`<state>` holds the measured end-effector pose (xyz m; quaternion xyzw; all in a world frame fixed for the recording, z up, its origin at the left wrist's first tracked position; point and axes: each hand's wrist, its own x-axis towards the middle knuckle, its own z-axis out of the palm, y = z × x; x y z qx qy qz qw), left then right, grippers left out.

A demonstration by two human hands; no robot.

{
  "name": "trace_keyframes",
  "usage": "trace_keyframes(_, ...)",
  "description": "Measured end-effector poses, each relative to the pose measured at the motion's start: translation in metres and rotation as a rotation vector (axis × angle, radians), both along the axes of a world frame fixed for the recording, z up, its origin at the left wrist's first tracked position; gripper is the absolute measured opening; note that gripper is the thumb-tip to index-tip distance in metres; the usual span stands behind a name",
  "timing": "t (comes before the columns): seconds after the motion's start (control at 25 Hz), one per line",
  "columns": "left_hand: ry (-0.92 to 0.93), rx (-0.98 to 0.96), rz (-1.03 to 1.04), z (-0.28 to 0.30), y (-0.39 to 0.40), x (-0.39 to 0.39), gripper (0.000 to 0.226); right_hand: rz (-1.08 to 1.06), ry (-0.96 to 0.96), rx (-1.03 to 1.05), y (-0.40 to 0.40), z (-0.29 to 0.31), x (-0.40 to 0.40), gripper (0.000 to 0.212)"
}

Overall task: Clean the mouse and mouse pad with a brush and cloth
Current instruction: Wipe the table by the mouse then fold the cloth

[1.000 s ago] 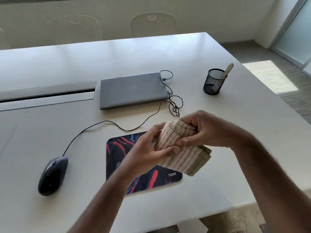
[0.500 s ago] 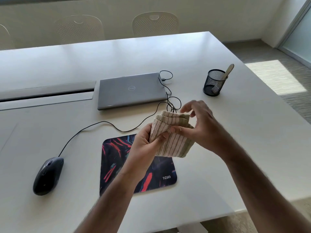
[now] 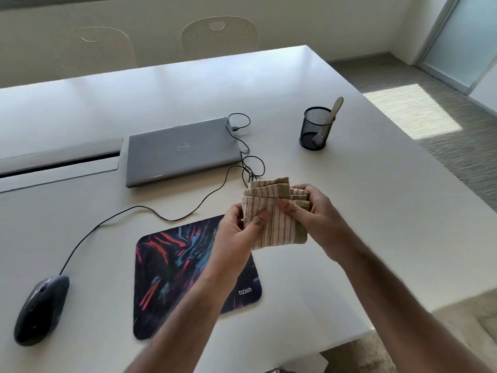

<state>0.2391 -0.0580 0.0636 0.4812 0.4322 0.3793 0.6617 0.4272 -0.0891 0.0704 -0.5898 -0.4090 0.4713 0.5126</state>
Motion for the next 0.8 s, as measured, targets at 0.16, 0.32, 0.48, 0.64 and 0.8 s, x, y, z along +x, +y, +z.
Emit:
trace_keyframes(0.16,0.22,0.189,-0.071,-0.012,-0.01,0.033,0.059,-0.06,-0.107,-0.023,-0.011,-0.004,0.035,0.039)
trace_keyframes(0.32,0.377,0.363,-0.179,-0.026,-0.024,0.072,0.08,-0.116,-0.143,-0.08,-0.022,-0.008,0.079,0.061)
trace_keyframes(0.48,0.46,0.415,-0.338,-0.027,-0.035,0.113,0.08,-0.117,-0.283,-0.127,-0.03,-0.02,0.126,0.064)
trace_keyframes(0.64,0.53,0.487,-0.392,-0.028,-0.041,0.147,0.081,-0.119,-0.364,-0.177,-0.036,-0.022,0.165,0.05)
trace_keyframes(0.8,0.61,0.631,-0.447,-0.033,-0.044,0.171,0.08,-0.133,-0.637,-0.235,-0.038,-0.031,0.185,0.044)
